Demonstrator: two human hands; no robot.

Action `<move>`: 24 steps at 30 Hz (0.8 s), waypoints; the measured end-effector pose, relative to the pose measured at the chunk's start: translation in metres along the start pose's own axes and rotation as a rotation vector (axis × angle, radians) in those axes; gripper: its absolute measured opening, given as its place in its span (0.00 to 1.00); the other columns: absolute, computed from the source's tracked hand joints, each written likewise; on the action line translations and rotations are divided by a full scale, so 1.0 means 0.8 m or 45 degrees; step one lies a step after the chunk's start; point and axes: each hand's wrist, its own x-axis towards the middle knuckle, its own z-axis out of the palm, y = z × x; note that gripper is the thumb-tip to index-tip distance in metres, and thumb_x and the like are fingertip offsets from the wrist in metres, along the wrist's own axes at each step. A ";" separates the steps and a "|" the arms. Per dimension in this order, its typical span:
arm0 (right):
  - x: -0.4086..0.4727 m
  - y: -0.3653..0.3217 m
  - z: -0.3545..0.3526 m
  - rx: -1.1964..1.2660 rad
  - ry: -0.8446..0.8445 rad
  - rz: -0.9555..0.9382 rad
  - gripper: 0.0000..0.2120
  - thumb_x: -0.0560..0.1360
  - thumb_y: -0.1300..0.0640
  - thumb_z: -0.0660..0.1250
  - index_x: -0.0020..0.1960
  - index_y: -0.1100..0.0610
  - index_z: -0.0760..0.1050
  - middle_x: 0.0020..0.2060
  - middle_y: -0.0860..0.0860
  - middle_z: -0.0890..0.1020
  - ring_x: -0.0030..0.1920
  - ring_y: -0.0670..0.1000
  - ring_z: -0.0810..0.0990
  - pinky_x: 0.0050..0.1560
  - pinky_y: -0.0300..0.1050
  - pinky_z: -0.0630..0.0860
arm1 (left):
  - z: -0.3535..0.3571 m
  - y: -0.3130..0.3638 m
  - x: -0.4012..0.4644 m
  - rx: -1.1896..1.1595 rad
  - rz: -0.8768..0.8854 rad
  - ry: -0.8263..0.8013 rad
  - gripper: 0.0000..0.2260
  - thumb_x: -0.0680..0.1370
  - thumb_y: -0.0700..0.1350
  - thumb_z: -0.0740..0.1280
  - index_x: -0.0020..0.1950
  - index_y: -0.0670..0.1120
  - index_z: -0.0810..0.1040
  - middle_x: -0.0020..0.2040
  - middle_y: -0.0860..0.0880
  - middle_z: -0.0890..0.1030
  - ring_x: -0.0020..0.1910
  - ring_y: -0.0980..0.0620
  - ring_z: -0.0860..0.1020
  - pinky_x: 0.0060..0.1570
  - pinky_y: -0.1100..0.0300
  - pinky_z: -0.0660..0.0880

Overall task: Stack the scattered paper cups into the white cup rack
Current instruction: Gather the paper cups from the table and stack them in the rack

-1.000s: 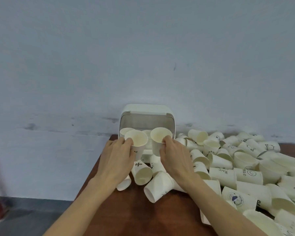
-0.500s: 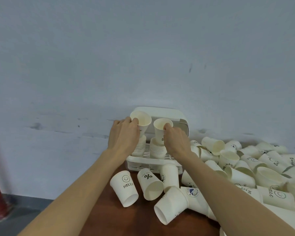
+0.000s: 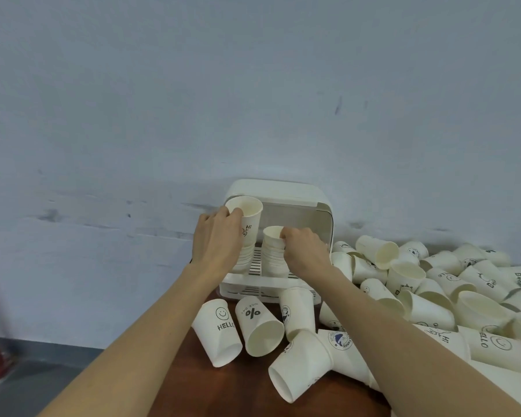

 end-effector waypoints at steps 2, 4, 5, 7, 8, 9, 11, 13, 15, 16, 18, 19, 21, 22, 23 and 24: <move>-0.001 0.001 0.007 0.002 -0.014 -0.014 0.13 0.71 0.70 0.56 0.51 0.59 0.74 0.46 0.58 0.80 0.44 0.61 0.77 0.36 0.47 0.66 | 0.003 -0.002 0.000 0.040 0.004 -0.031 0.12 0.80 0.39 0.56 0.60 0.45 0.75 0.52 0.44 0.78 0.46 0.42 0.72 0.45 0.57 0.61; -0.001 0.001 0.012 0.021 -0.028 -0.003 0.12 0.70 0.70 0.56 0.48 0.59 0.74 0.44 0.57 0.80 0.41 0.60 0.76 0.35 0.47 0.66 | 0.008 -0.006 0.002 0.076 0.014 -0.043 0.12 0.79 0.38 0.58 0.59 0.45 0.76 0.51 0.44 0.78 0.43 0.44 0.70 0.46 0.56 0.62; -0.002 0.000 0.013 0.035 -0.038 0.011 0.12 0.70 0.70 0.56 0.48 0.59 0.73 0.43 0.56 0.79 0.39 0.59 0.74 0.34 0.47 0.66 | 0.012 -0.008 0.003 0.106 0.030 -0.034 0.11 0.78 0.37 0.59 0.58 0.45 0.76 0.49 0.44 0.78 0.41 0.44 0.70 0.47 0.56 0.64; -0.005 -0.003 0.012 0.044 -0.033 0.028 0.13 0.70 0.70 0.56 0.48 0.59 0.73 0.42 0.55 0.78 0.38 0.58 0.73 0.34 0.48 0.68 | 0.017 -0.012 0.005 0.180 0.067 -0.017 0.12 0.75 0.36 0.63 0.56 0.46 0.76 0.47 0.45 0.78 0.42 0.44 0.74 0.47 0.55 0.66; -0.007 -0.005 0.012 0.040 -0.027 0.027 0.12 0.71 0.70 0.55 0.49 0.59 0.73 0.42 0.55 0.76 0.38 0.58 0.72 0.34 0.48 0.69 | 0.018 -0.013 0.006 0.202 0.080 -0.016 0.12 0.74 0.35 0.64 0.55 0.46 0.76 0.46 0.45 0.78 0.43 0.44 0.75 0.48 0.54 0.67; -0.009 -0.007 0.011 0.036 -0.026 0.023 0.12 0.72 0.70 0.55 0.50 0.59 0.73 0.41 0.54 0.74 0.38 0.58 0.72 0.35 0.49 0.69 | 0.018 -0.013 0.007 0.210 0.088 -0.021 0.12 0.73 0.35 0.63 0.56 0.46 0.75 0.47 0.45 0.78 0.45 0.44 0.76 0.48 0.54 0.67; -0.013 -0.010 0.010 0.037 -0.045 0.018 0.12 0.74 0.69 0.55 0.52 0.60 0.72 0.42 0.55 0.72 0.38 0.58 0.71 0.36 0.49 0.68 | 0.017 -0.012 0.008 0.201 0.103 -0.038 0.13 0.74 0.36 0.61 0.57 0.46 0.74 0.50 0.44 0.77 0.48 0.43 0.75 0.50 0.54 0.66; -0.016 -0.010 0.008 0.034 -0.060 0.016 0.12 0.74 0.69 0.55 0.54 0.60 0.72 0.45 0.56 0.75 0.39 0.58 0.70 0.37 0.49 0.67 | 0.014 -0.011 0.008 0.216 0.120 -0.043 0.14 0.75 0.36 0.60 0.59 0.46 0.73 0.52 0.45 0.76 0.50 0.44 0.75 0.52 0.54 0.66; -0.017 -0.011 0.008 0.032 -0.067 0.019 0.12 0.75 0.69 0.56 0.55 0.60 0.72 0.47 0.58 0.76 0.39 0.58 0.70 0.37 0.49 0.68 | 0.012 -0.009 0.007 0.234 0.128 -0.041 0.14 0.76 0.37 0.59 0.60 0.46 0.72 0.53 0.44 0.76 0.51 0.44 0.74 0.52 0.54 0.66; -0.018 -0.011 0.008 0.031 -0.070 0.022 0.13 0.75 0.69 0.56 0.55 0.60 0.72 0.47 0.58 0.76 0.39 0.58 0.70 0.37 0.49 0.67 | 0.012 -0.008 0.007 0.241 0.130 -0.046 0.14 0.76 0.37 0.58 0.60 0.46 0.72 0.54 0.44 0.76 0.52 0.44 0.74 0.52 0.54 0.65; -0.019 -0.012 0.009 0.028 -0.069 0.023 0.13 0.75 0.69 0.56 0.56 0.60 0.72 0.48 0.58 0.76 0.40 0.59 0.72 0.38 0.49 0.67 | 0.012 -0.008 0.006 0.271 0.138 -0.083 0.14 0.76 0.36 0.58 0.60 0.46 0.72 0.54 0.44 0.76 0.52 0.44 0.74 0.52 0.54 0.65; -0.019 -0.013 0.009 0.025 -0.069 0.017 0.13 0.75 0.69 0.56 0.56 0.60 0.72 0.48 0.59 0.77 0.42 0.60 0.74 0.38 0.49 0.67 | 0.014 -0.010 0.005 0.282 0.139 -0.111 0.14 0.76 0.36 0.59 0.60 0.46 0.72 0.54 0.44 0.76 0.52 0.44 0.74 0.52 0.54 0.65; -0.020 -0.014 0.009 0.023 -0.066 0.004 0.14 0.75 0.69 0.55 0.56 0.60 0.72 0.49 0.59 0.77 0.46 0.61 0.76 0.38 0.49 0.67 | 0.020 -0.015 0.000 0.292 0.135 -0.168 0.15 0.74 0.35 0.62 0.59 0.46 0.72 0.54 0.44 0.76 0.52 0.44 0.74 0.52 0.54 0.66; -0.020 -0.014 0.009 0.025 -0.066 0.002 0.14 0.75 0.69 0.55 0.57 0.60 0.72 0.49 0.59 0.78 0.47 0.61 0.77 0.39 0.48 0.67 | 0.023 -0.017 -0.003 0.296 0.133 -0.195 0.16 0.73 0.34 0.63 0.59 0.46 0.72 0.54 0.45 0.76 0.52 0.44 0.75 0.52 0.54 0.66; -0.021 -0.014 0.009 0.027 -0.066 0.001 0.14 0.75 0.68 0.56 0.57 0.60 0.72 0.50 0.59 0.78 0.48 0.61 0.77 0.39 0.48 0.66 | 0.027 -0.018 -0.006 0.302 0.132 -0.228 0.17 0.73 0.34 0.64 0.59 0.46 0.72 0.54 0.45 0.75 0.52 0.45 0.75 0.52 0.54 0.66; -0.021 -0.013 0.009 0.028 -0.065 0.002 0.14 0.75 0.68 0.56 0.58 0.60 0.72 0.50 0.59 0.78 0.48 0.61 0.77 0.39 0.48 0.66 | 0.030 -0.019 -0.009 0.309 0.134 -0.260 0.18 0.72 0.33 0.64 0.60 0.46 0.72 0.54 0.45 0.75 0.53 0.45 0.74 0.53 0.54 0.66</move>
